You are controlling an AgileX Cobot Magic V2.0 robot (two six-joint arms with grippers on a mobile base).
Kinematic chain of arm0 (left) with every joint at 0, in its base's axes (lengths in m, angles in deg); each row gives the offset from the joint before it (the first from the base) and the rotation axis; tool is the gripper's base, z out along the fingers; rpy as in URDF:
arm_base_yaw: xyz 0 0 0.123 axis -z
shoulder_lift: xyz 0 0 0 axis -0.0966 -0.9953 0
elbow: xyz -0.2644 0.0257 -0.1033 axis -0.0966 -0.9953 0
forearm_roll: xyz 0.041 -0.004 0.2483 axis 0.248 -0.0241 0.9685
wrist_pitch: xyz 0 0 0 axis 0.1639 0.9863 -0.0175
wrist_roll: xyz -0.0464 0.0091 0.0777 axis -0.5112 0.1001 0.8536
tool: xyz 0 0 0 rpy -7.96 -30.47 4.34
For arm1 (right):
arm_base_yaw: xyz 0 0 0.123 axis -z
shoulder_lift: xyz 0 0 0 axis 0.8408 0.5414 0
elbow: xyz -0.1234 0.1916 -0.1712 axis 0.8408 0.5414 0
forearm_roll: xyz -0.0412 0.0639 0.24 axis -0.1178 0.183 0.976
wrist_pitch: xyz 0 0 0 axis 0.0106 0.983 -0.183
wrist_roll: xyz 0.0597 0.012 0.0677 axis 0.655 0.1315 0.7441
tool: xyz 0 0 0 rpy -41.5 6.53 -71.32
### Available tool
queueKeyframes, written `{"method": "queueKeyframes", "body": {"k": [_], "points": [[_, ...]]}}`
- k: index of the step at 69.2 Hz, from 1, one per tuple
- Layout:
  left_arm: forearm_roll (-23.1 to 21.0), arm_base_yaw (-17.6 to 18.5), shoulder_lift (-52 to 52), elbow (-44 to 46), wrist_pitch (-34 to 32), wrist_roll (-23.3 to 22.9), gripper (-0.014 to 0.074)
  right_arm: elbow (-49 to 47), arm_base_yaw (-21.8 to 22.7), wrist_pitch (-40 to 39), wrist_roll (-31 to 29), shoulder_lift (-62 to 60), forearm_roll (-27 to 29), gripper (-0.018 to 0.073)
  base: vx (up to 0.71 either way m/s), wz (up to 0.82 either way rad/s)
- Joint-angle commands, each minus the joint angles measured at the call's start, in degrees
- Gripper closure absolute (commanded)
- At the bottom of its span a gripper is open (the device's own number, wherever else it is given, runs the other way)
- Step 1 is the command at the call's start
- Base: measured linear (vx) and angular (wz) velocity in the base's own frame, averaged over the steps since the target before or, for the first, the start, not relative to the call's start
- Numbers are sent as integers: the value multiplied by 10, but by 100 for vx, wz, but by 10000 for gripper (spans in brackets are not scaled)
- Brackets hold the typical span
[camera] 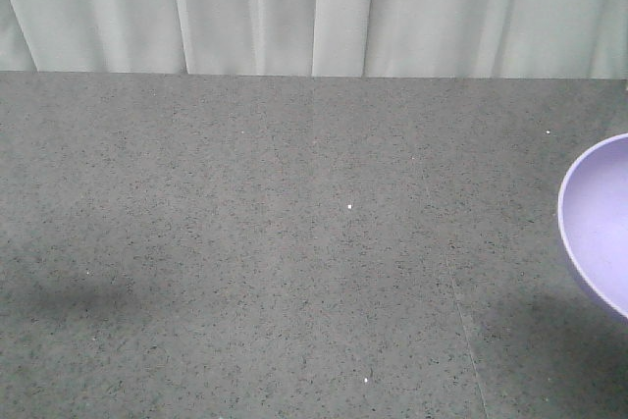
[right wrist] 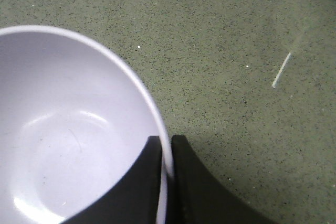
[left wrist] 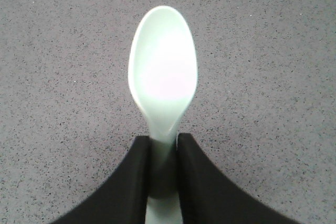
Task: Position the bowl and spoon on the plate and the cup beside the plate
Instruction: 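Lift the bowl with the right gripper while holding the spoon, then drive the base to the counter with the light blue plate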
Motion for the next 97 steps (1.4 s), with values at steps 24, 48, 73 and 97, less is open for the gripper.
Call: {"method": "queueKeyframes", "body": {"k": [24,48,73,97], "points": [[2,2,10,15,-29,0,603,-15,3,-38,0,0,1,565,0,0],[2,2,10,15,-29,0,603,-14,3,-38,0,0,1,565,0,0],[2,2,10,15,-29,0,603,-14,3,-37,0,0,1,565,0,0],[2,2,10,15,-29,0,603,-14,3,-38,0,0,1,565,-2,-9]]}}
